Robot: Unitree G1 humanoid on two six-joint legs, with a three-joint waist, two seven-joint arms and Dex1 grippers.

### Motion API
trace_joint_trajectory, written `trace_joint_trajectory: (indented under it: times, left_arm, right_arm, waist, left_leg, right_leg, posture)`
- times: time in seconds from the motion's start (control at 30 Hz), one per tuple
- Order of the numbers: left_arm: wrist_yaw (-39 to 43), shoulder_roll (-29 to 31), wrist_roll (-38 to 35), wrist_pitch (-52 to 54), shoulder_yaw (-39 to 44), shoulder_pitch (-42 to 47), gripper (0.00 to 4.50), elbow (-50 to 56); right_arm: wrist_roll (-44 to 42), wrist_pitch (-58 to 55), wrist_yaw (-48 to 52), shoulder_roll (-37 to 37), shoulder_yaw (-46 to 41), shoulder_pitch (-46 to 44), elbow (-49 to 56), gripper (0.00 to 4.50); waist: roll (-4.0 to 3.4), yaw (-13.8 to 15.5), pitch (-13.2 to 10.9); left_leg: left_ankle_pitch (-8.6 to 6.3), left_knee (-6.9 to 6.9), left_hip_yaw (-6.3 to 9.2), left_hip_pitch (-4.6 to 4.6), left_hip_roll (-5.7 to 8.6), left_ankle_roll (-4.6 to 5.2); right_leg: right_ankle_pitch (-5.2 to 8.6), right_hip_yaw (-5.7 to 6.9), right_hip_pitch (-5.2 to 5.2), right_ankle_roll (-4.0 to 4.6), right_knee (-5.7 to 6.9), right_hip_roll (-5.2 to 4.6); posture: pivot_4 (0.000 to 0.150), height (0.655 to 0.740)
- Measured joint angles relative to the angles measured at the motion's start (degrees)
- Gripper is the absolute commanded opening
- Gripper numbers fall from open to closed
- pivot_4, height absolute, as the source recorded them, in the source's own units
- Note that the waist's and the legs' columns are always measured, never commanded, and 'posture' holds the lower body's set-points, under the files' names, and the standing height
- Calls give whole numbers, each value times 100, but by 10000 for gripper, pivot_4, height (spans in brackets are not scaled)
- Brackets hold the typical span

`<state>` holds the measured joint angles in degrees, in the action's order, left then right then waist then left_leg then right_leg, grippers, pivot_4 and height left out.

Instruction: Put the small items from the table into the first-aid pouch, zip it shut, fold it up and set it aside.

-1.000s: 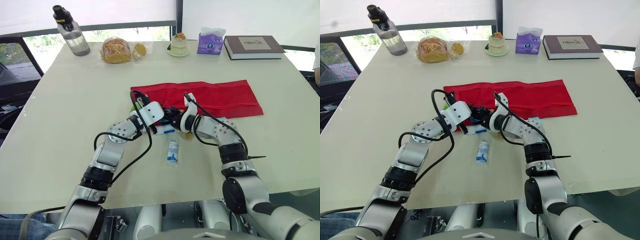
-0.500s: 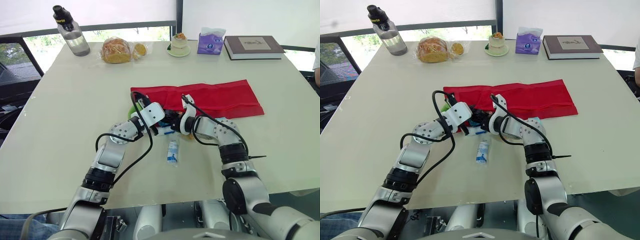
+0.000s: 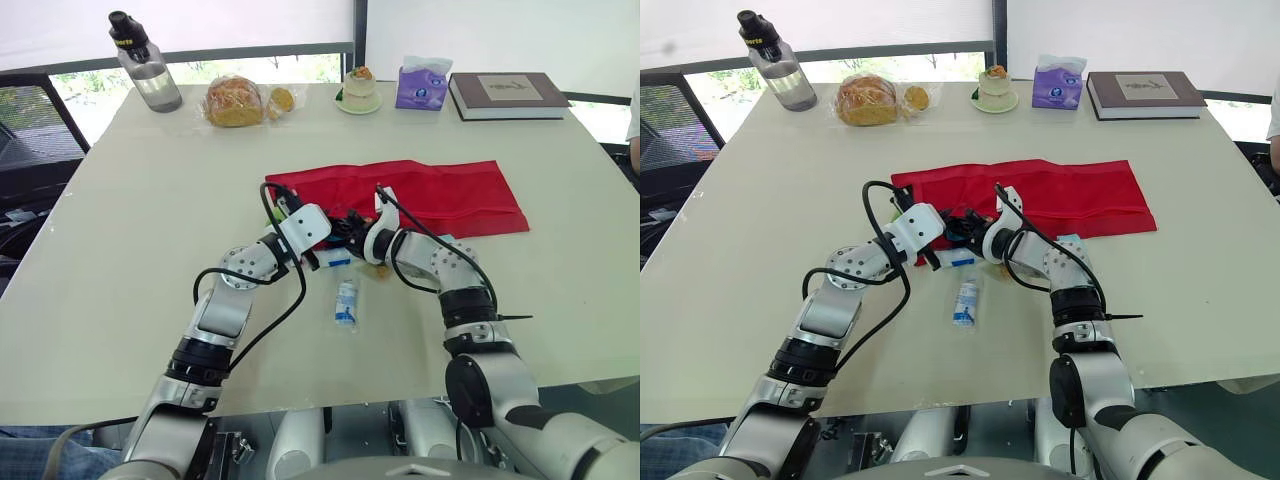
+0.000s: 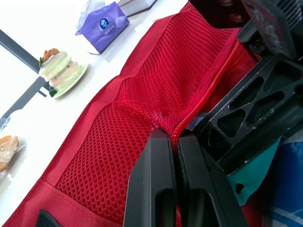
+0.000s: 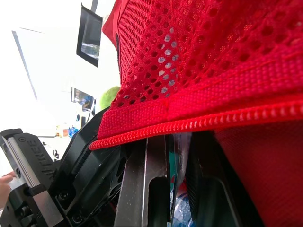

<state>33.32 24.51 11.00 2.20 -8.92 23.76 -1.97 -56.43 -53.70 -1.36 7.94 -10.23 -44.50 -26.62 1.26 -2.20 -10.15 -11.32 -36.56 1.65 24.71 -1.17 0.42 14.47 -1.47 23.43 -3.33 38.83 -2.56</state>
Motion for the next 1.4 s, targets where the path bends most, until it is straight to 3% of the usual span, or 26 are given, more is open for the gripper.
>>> trace_joint_trajectory:
  times: [0.3,0.37,0.4,0.47,0.5,1.03,1.4]
  left_arm:
    - [114,116,-121,-280,14,206,404,-492]
    - [159,128,-133,-355,12,260,0,-627]
    - [161,132,-134,-381,13,272,0,-659]
    - [163,152,-135,-418,21,304,0,-727]
    - [161,160,-139,-432,52,314,0,-731]
    - [232,111,-389,-386,144,306,0,-855]
    - [543,60,-675,-343,145,464,0,-1375]
  right_arm:
    - [157,-13,-32,-2,209,16,147,78]
    - [230,-23,-33,-3,259,52,217,9381]
    - [256,-22,-34,-3,263,75,222,11537]
    - [299,-17,-38,-3,257,135,260,21528]
    - [302,-17,-37,-3,257,145,288,24052]
    - [228,-357,-174,-4,57,239,617,24052]
    - [-121,-714,-306,-6,-43,497,1528,24052]
  waist:
    - [-2,-4,-1]
    - [-1,-7,-1]
    - [-1,-7,-1]
    - [-2,-9,-1]
    - [-2,-12,-1]
    - [-3,-12,-1]
    - [-5,-15,-3]
  left_leg:
    - [0,1,0,4,0,0]
    - [0,1,-1,4,0,0]
    - [0,1,-1,5,0,0]
    - [0,2,-1,4,0,0]
    - [0,2,-1,4,0,0]
    - [0,4,-1,4,-1,0]
    - [0,4,0,4,-1,0]
  right_leg:
    - [0,0,3,0,-1,0]
    - [0,0,3,0,-2,0]
    - [0,0,3,0,-3,0]
    - [0,-1,3,0,-3,0]
    - [0,-1,3,0,-2,0]
    - [0,0,3,0,-3,0]
    - [0,0,4,0,-3,1]
  posture:
    - [1500,7332]
    - [1500,7332]
    - [1500,7332]
    - [1500,7332]
    - [1500,7332]
    - [1500,7332]
    - [1500,7332]
